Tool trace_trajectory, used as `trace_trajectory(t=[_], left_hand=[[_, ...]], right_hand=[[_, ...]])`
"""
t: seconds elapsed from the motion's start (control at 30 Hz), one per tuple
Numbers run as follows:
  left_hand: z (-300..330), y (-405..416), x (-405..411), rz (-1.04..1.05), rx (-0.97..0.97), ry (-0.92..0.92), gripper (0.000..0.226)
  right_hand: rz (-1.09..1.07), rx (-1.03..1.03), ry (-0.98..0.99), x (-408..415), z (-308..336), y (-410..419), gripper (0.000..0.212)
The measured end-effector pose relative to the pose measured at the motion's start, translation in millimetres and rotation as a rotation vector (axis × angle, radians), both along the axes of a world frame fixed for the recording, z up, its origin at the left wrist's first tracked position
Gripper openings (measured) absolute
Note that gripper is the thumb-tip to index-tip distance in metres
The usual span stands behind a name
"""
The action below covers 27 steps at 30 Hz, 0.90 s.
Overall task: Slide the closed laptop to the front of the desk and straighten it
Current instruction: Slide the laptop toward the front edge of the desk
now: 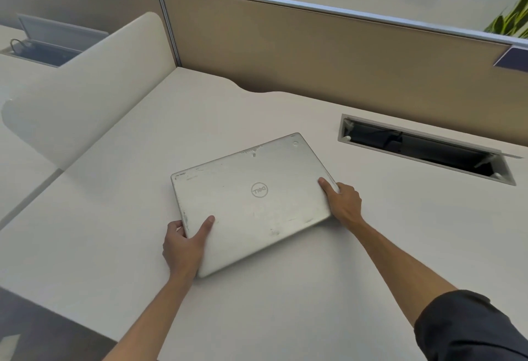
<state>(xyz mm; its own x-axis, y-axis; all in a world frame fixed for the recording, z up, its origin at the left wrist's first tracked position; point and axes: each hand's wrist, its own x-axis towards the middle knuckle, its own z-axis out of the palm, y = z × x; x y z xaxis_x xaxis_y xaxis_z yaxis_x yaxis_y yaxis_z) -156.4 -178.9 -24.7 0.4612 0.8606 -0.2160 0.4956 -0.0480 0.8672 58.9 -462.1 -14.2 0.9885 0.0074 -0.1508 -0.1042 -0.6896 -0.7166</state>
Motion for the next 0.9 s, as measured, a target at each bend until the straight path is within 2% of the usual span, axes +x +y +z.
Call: trace_trajectory(t=[0.23, 0.4, 0.7, 0.9], left_hand=[[13, -17, -17, -0.035, -0.074, -0.099, 0.058], [18, -28, -27, -0.072, -0.062, -0.113, 0.058], [17, -42, -32, -0.131, -0.045, -0.107, 0.06], [11, -52, -40, -0.152, 0.004, -0.067, 0.061]], right_hand=[[0.002, -0.044, -0.024, -18, 17, -27, 0.066], [-0.032, -0.05, -0.094, -33, 24, -45, 0.071], [-0.083, -0.049, -0.104, -61, 20, -73, 0.08], [-0.091, -0.091, -0.092, -74, 12, -88, 0.066]])
